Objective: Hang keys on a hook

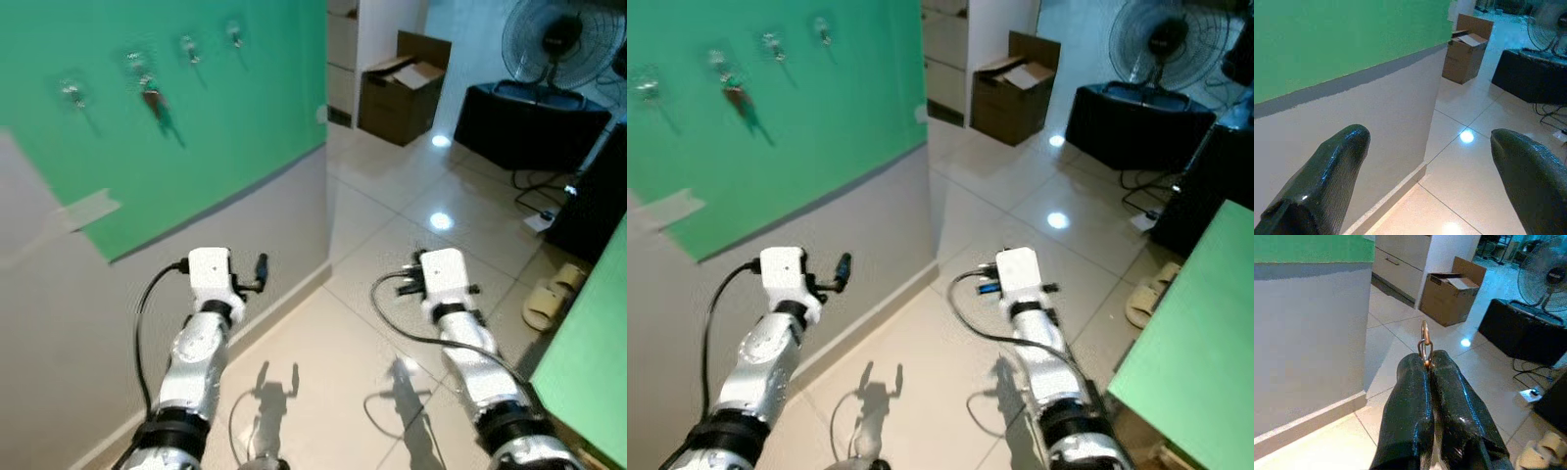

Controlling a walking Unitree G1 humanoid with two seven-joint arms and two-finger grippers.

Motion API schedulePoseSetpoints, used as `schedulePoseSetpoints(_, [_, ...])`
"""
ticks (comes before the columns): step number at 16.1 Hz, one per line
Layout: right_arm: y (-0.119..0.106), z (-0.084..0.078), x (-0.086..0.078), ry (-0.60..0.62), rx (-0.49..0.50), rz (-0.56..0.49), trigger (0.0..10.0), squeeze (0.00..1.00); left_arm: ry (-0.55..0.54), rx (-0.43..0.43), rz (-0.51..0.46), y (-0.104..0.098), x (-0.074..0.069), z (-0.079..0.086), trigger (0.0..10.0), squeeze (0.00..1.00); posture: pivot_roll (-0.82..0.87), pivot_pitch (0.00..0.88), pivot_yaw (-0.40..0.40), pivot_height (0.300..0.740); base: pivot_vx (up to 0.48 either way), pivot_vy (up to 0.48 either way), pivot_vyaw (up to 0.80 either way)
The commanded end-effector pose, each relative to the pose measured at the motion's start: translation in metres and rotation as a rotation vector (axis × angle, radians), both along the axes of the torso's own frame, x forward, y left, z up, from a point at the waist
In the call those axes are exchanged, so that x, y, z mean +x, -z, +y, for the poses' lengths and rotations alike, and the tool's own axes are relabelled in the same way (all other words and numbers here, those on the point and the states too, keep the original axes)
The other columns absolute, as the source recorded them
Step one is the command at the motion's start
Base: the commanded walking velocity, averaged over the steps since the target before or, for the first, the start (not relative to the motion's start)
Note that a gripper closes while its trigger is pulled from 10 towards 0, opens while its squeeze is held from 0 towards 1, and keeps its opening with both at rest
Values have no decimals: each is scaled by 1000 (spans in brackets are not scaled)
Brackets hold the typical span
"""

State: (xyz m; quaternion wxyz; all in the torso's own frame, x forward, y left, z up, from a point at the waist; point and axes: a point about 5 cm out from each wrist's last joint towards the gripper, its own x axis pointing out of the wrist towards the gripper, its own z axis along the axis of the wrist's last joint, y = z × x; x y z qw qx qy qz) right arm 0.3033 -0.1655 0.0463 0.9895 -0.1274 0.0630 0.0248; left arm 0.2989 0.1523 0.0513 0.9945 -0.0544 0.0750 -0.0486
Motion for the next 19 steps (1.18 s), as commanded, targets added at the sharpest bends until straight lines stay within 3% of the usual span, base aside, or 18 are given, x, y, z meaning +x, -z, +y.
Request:
schedulePoseSetpoints(1, [-1, 6, 2, -14, 6, -5, 0, 0, -15, 10, 6, 0, 0, 6, 10000, 0, -122, 0, 71, 740, 0, 0, 788])
schedulePoseSetpoints(5, [0, 8, 2, -16, 10, -3, 0, 0, -13, 17, 5, -1, 0, 8, 10000, 0, -120, 0, 73, 740, 0, 0, 788])
schedulePoseSetpoints(10, [-1, 8, 4, -14, 29, -8, 0, 0, -9, 21, 0, -3, 2, 8, 10000, 0, -119, 0, 72, 740, 0, 0, 88])
schedulePoseSetpoints(15, [0, 10, 4, -29, -19, 6, 0, 43, -5, 22, 0, -2, 1, 6, 10000, 0, -118, 0, 72, 740, 0, 0, 771])
schedulePoseSetpoints(16, [0, 10, 4, -32, -16, 8, 0, 482, -4, 23, -1, -3, 0, 6, 10000, 0, -114, 0, 72, 740, 0, 0, 769])
schedulePoseSetpoints(17, [1, 11, 4, -32, -17, 11, 0, 557, -5, 24, -2, -3, 0, 6, 10000, 0, -112, 0, 71, 740, 0, 0, 769])
schedulePoseSetpoints(19, [0, 10, 4, -18, -7, -1, 0, 435, -9, 25, 1, -2, -1, 7, 10000, 0, -111, 0, 70, 740, 0, 0, 384])
